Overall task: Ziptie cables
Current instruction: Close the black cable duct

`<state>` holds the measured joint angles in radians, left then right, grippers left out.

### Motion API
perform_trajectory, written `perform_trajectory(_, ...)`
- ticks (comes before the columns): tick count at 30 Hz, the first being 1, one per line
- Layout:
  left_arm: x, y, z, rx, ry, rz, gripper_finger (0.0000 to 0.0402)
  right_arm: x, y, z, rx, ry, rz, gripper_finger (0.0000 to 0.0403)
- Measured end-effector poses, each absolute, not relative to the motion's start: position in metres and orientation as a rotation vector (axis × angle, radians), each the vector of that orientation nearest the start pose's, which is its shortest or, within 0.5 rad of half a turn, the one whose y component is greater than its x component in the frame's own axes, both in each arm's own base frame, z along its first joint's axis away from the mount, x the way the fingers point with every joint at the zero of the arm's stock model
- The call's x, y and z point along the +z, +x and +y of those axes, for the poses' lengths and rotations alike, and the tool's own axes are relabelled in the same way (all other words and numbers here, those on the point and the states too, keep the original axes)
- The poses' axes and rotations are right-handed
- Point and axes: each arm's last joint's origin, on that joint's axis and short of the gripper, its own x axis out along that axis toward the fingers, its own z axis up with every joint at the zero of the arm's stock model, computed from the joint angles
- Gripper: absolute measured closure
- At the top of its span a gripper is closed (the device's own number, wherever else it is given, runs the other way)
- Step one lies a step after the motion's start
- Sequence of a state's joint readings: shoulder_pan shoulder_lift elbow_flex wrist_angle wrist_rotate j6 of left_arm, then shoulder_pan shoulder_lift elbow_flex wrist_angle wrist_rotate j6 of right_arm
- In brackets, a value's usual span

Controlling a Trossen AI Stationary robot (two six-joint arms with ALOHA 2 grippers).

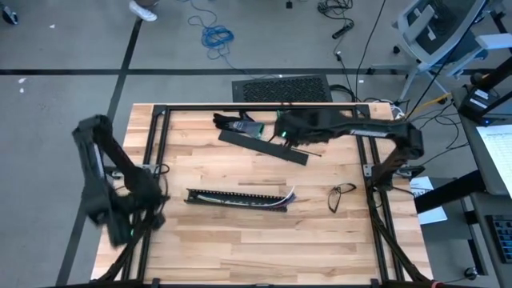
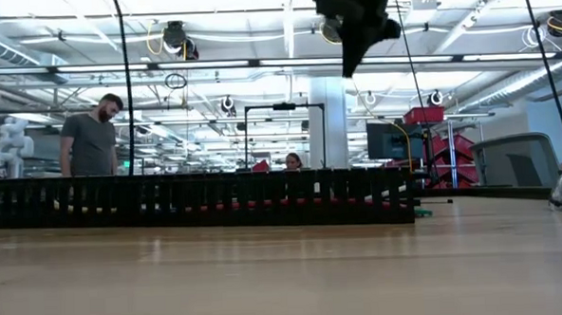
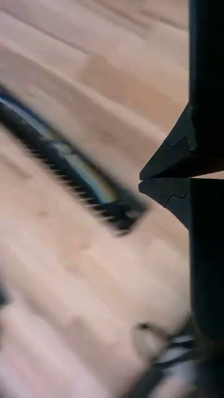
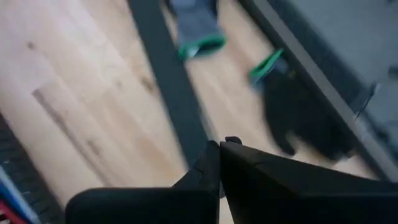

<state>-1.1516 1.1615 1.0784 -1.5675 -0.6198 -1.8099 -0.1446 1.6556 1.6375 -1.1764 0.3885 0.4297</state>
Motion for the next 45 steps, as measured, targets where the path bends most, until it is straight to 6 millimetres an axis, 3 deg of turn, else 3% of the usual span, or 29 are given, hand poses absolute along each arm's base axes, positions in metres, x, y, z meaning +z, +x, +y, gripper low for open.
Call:
perform_trajectory(4,0.306,0.089,-0.091,0.585,-0.28,0.681,0.0401,0.346,0.308,-0.081,-0.558,0.028,1.106,0.0403)
perform_trajectory(9,0.315,0.094,-0.043,0.79,-0.244,0.603,0.0401,0.329,0.319,-0.128,-0.57,0.005,1.105,0.0403)
perform_trajectory(13,0.321,0.102,-0.024,0.869,-0.252,0.581,0.0401,0.313,0.345,-0.165,-0.451,0.061,0.932,0.0403)
perform_trajectory(16,0.327,0.117,-0.018,0.808,-0.225,0.579,0.0401,0.295,0.358,-0.177,-0.334,0.082,0.908,0.0393)
perform_trajectory(19,0.331,0.142,-0.01,0.715,-0.18,0.572,0.0401,0.278,0.36,-0.181,-0.282,0.095,0.982,0.0374)
perform_trajectory(22,0.325,0.169,0.008,0.645,-0.105,0.586,0.0401,0.273,0.359,-0.18,-0.261,0.104,1.023,0.0356)
perform_trajectory(25,0.301,0.195,0.038,0.528,-0.055,0.601,0.0401,0.272,0.359,-0.175,-0.268,0.149,1.04,0.0337)
perform_trajectory(28,0.267,0.212,0.075,0.395,-0.121,0.6,0.0401,0.269,0.359,-0.17,-0.285,0.209,1.062,0.0316)
perform_trajectory(30,0.244,0.215,0.095,0.34,-0.203,0.629,0.0401,0.262,0.362,-0.165,-0.292,0.24,1.067,0.0297)
perform_trajectory(34,0.225,0.218,0.12,0.279,-0.231,0.649,0.0401,0.235,0.373,-0.15,-0.263,0.218,1.045,0.025)
perform_trajectory(40,0.203,0.223,0.129,0.264,-0.215,0.744,0.0401,0.194,0.39,-0.145,-0.322,0.293,1.072,0.0185)
perform_trajectory(45,0.195,0.226,0.13,0.27,-0.257,0.772,0.0401,0.164,0.403,-0.15,-0.318,0.305,1.06,0.0162)
